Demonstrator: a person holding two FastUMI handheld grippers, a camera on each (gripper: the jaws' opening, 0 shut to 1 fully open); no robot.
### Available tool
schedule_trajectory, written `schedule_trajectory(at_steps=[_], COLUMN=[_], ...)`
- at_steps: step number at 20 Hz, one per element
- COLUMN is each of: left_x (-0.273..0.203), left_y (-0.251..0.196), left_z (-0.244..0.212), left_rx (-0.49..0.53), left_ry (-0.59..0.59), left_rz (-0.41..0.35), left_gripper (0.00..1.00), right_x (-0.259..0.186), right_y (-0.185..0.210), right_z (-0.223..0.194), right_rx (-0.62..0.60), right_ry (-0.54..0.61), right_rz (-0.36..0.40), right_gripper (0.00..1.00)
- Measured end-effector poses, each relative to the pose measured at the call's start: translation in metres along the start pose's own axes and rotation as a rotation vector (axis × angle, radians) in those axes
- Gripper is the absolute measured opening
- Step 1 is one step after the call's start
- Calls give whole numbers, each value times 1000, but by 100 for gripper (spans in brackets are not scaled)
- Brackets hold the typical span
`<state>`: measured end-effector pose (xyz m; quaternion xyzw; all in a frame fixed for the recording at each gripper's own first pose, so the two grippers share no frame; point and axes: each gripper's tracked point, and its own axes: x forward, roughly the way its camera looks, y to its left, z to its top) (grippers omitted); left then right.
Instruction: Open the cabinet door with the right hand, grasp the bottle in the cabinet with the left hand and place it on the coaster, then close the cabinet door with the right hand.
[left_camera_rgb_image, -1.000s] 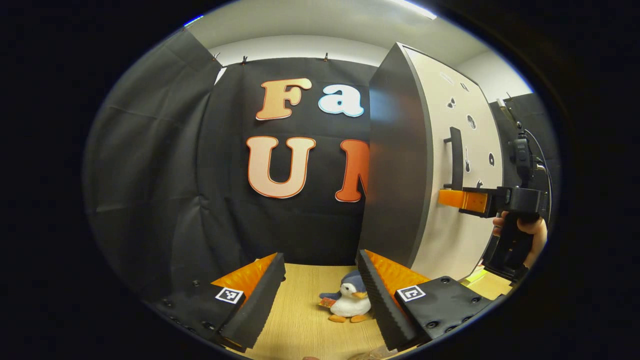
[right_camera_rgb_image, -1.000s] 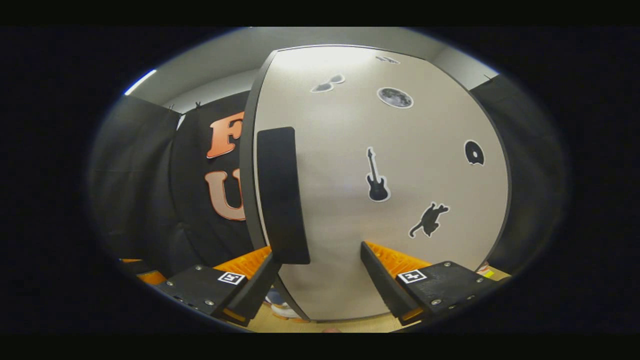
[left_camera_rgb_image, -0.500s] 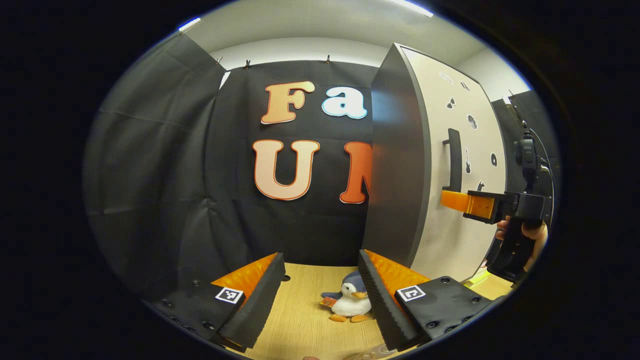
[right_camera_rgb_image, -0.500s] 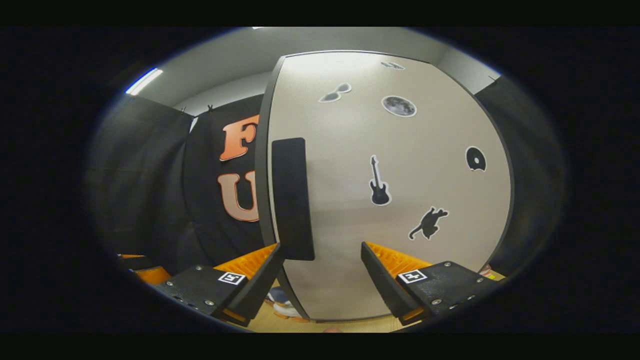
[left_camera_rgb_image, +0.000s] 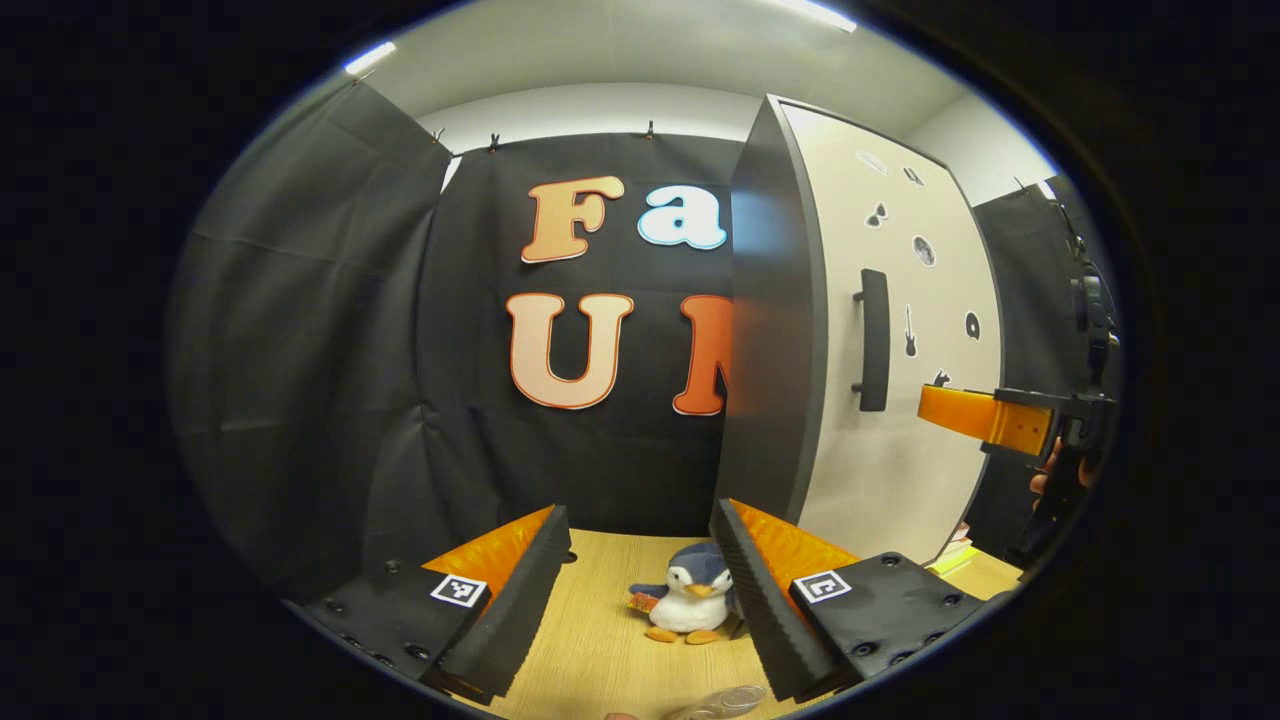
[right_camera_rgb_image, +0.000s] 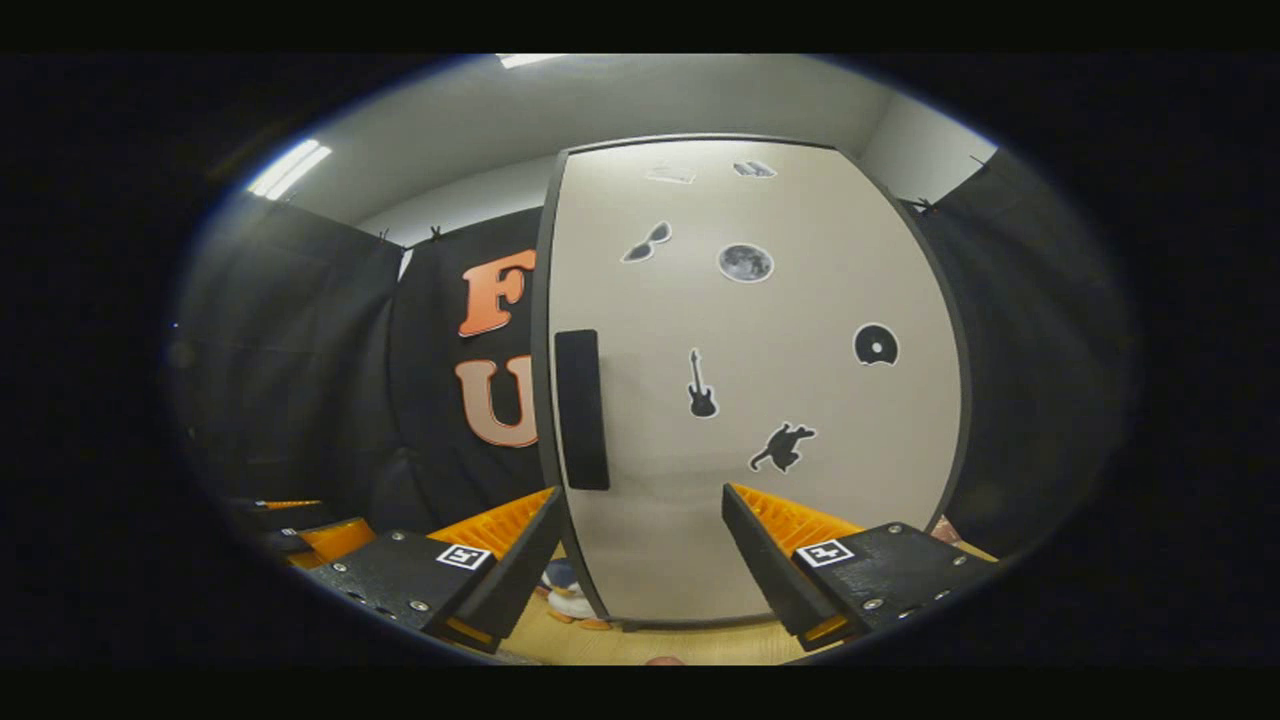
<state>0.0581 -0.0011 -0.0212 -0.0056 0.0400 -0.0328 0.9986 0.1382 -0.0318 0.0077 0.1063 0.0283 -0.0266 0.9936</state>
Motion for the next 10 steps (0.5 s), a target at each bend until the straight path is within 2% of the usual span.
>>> schedule_trajectory(at_steps=[7, 10], left_x=[-27, -34], left_y=[-21, -32], left_z=[25, 31], left_rx=[38, 64], left_ry=[-47, -65], left_rz=[11, -3], left_gripper=[96, 96], right_x=[-58, -82], right_y=[-30, -44], right_z=[-3, -9], right_rx=[-45, -45], right_ry=[8, 18], right_rz=[-35, -74], right_gripper=[95, 95])
